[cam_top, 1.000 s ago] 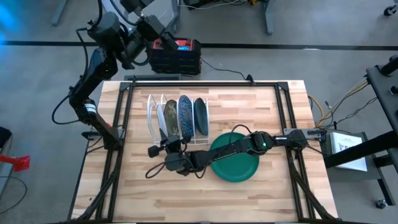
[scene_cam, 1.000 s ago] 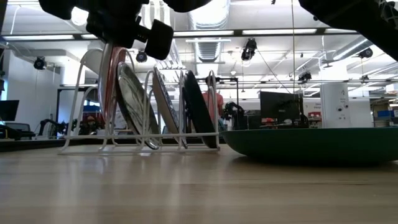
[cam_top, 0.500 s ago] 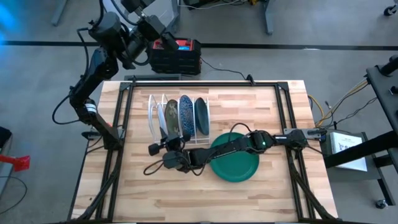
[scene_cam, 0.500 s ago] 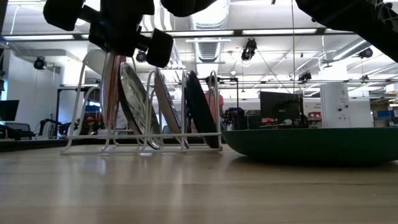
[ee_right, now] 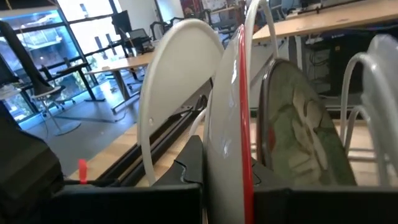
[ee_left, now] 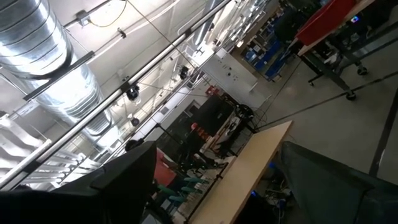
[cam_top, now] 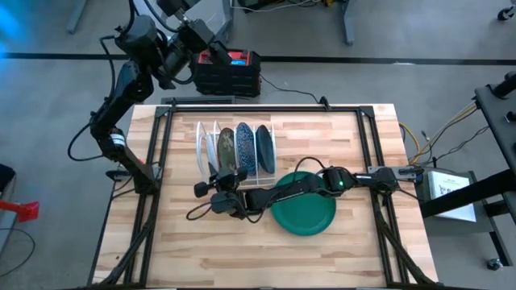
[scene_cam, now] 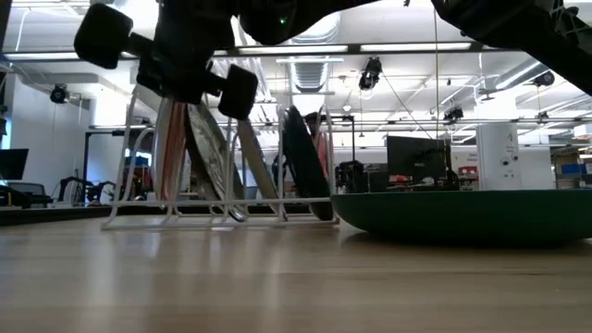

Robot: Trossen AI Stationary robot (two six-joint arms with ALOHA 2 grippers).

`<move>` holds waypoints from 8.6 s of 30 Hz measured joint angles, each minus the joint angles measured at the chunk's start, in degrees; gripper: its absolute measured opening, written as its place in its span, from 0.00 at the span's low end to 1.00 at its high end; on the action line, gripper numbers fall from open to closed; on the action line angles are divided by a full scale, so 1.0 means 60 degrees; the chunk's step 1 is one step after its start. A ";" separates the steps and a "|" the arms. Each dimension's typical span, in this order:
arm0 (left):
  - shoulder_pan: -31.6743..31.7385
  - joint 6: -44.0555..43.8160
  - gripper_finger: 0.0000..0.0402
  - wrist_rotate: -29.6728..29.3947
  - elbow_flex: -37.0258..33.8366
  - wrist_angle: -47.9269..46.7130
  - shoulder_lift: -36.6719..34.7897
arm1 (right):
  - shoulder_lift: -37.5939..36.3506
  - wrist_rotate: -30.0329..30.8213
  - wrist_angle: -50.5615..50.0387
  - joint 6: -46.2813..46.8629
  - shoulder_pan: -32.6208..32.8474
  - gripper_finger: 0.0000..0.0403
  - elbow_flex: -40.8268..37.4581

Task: Sort dishes
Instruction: Put the orange patterned plate into the dish rack, then put the dark green plate into the dish rack

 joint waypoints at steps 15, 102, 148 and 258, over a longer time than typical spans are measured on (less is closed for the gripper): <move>0.0033 0.0000 0.81 0.0000 0.0000 -0.0002 0.0000 | 0.0000 -0.0011 0.0018 0.0562 -0.0079 0.02 -0.0310; 0.0113 -0.0211 0.81 0.0051 0.0000 -0.0382 -0.0007 | 0.0000 -0.0488 0.0011 0.1175 0.0354 0.40 -0.0397; 0.0113 -0.0284 0.81 0.0069 -0.0007 -0.0525 -0.0007 | -0.0184 -0.0022 -0.2435 0.4277 0.1493 0.32 -0.0386; 0.0013 -0.7139 0.25 0.1611 -0.0109 -0.9430 -0.0069 | -0.4030 -0.3287 -1.5922 1.0454 0.3421 0.00 -0.0949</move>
